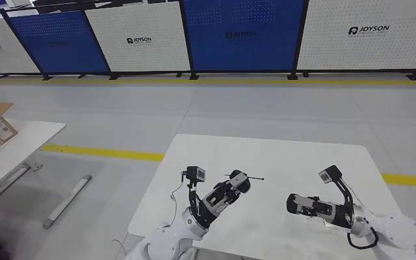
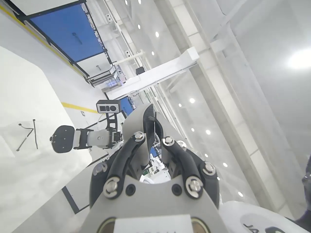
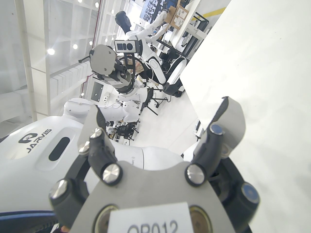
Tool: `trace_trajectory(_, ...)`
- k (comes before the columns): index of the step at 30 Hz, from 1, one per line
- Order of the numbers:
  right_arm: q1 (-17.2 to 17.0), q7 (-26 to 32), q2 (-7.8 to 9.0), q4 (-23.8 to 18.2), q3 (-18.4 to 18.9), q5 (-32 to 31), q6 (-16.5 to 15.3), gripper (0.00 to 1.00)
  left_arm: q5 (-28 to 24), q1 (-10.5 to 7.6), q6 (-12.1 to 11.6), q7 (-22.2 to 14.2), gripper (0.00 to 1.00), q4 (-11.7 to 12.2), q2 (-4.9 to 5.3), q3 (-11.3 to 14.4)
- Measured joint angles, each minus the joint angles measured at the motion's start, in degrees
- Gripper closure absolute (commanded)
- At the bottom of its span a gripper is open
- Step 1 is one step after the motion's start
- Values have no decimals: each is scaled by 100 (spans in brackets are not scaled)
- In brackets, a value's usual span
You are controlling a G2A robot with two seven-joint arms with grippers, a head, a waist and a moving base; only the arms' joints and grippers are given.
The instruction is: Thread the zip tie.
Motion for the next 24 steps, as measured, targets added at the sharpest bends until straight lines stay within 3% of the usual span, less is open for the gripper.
trace_trajectory(12, 0, 0, 0, 0, 0, 0, 0, 0, 6, -5, 8, 7, 100, 1, -1, 2)
trace_trajectory(20, 0, 0, 0, 0, 0, 0, 0, 0, 143, -12, -169, 206, 100, -509, -35, -20)
trace_trajectory(24, 0, 0, 0, 0, 0, 0, 0, 0, 168, 0, -165, 221, 100, -537, -38, -20)
